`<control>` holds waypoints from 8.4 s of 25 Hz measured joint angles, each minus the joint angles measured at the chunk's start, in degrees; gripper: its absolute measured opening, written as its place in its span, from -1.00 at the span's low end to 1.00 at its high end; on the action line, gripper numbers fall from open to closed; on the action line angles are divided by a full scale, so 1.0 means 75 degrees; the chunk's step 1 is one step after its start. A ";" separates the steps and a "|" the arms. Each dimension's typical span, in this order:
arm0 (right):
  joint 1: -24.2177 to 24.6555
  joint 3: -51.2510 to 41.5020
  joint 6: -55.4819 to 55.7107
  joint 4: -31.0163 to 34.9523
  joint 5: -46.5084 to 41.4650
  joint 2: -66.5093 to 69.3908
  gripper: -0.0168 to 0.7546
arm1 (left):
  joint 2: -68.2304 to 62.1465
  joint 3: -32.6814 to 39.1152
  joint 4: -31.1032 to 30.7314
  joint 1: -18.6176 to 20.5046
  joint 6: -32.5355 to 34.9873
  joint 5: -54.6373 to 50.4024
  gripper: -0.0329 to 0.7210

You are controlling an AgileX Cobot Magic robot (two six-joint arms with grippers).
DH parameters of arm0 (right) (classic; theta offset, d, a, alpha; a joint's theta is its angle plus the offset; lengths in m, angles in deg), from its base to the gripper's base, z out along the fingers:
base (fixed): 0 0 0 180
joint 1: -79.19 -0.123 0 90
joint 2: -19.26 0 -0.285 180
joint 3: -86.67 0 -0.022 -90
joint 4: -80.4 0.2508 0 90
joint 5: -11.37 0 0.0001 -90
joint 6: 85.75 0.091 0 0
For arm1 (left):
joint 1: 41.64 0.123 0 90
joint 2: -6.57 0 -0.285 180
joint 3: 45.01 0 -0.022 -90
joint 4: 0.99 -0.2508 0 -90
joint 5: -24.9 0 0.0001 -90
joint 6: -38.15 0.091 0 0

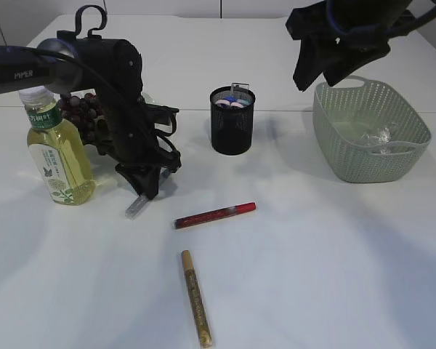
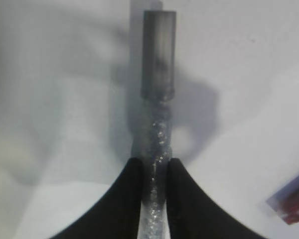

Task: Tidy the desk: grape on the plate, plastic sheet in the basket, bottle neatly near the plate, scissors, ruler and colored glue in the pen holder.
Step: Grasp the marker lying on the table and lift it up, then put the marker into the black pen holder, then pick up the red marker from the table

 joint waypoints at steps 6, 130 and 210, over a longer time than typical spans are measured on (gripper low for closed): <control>0.0000 0.0000 0.0000 0.0005 0.0000 0.0000 0.04 | 0.0307 0.0000 0.0070 -0.0065 0.0000 0.0000 -0.62; 0.0000 0.0000 0.0198 -0.0622 0.0000 0.0000 0.04 | 0.2764 0.0029 -0.0525 -0.1189 -0.0039 0.0556 -0.36; 0.2028 -0.0980 0.1392 -0.1405 0.0000 -0.0568 0.04 | 0.0292 0.0216 0.0295 -0.1813 0.3746 0.0433 -0.13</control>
